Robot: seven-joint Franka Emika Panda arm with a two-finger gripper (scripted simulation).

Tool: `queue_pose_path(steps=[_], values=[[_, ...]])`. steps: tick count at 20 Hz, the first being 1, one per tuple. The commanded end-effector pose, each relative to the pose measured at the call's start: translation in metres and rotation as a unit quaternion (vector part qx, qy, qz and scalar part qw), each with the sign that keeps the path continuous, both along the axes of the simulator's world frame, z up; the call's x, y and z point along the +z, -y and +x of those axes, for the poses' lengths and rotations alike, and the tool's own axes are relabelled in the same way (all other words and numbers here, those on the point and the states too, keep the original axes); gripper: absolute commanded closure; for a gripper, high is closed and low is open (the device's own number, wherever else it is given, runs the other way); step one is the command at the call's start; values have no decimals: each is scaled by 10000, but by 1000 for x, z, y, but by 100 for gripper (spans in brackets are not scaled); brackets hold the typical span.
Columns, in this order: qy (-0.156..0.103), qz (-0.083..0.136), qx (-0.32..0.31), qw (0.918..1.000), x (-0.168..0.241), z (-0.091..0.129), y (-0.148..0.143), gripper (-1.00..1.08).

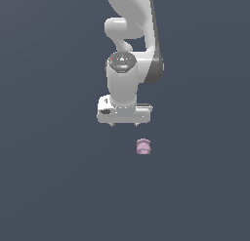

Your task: Pick up the object and move it to a goal position.

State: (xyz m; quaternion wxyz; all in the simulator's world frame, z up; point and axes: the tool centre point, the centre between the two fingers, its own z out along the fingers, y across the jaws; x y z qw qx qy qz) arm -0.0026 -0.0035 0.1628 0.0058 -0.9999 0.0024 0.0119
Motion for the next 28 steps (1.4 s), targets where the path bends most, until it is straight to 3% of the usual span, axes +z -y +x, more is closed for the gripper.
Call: queue_pose_path(steps=[1, 10, 19, 28], values=[[0, 0, 0, 10000, 0, 0, 0, -92], [-3, 3, 316, 9995, -1, 7, -19, -92], [11, -7, 256, 9997, -10, 11, -27, -92], [78, -44, 38, 10000, -49, 29, -68, -92]])
